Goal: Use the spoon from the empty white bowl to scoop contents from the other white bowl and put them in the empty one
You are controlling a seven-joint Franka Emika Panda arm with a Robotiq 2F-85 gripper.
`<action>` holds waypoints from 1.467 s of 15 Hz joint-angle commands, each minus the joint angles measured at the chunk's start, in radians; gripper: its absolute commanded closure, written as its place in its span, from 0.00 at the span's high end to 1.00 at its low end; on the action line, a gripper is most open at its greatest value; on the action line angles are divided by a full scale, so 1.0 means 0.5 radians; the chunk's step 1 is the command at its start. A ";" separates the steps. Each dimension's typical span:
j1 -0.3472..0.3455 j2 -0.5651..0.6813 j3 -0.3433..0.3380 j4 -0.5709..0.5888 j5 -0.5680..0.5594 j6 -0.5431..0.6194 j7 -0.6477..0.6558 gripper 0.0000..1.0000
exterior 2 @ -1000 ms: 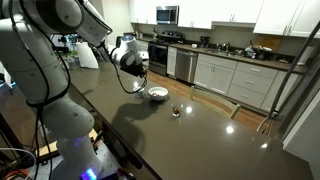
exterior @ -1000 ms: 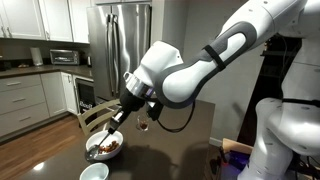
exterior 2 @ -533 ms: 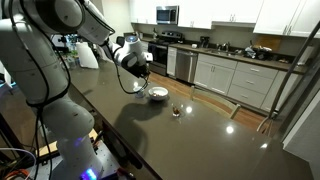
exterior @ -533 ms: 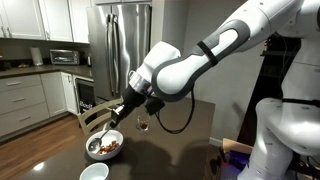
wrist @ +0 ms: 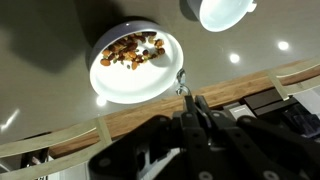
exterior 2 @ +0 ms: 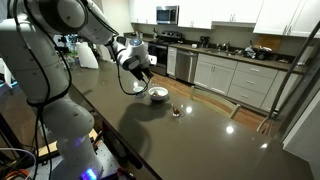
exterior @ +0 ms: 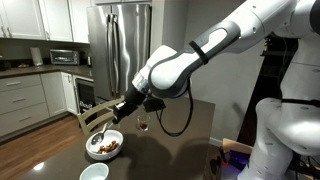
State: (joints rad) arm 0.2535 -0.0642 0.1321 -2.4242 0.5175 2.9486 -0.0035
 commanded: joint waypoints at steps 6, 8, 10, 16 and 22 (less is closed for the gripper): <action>0.021 0.073 -0.079 0.040 0.621 0.002 -0.398 0.01; 0.015 0.092 -0.087 0.057 0.833 -0.020 -0.540 0.01; 0.006 0.114 -0.092 0.069 1.012 -0.036 -0.669 0.01; -0.022 0.235 -0.118 0.109 1.282 -0.060 -0.881 0.01; -0.044 0.369 -0.150 0.184 1.379 -0.073 -0.965 0.01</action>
State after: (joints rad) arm 0.2492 0.0862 0.0600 -2.3709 1.1517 2.9396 -0.4201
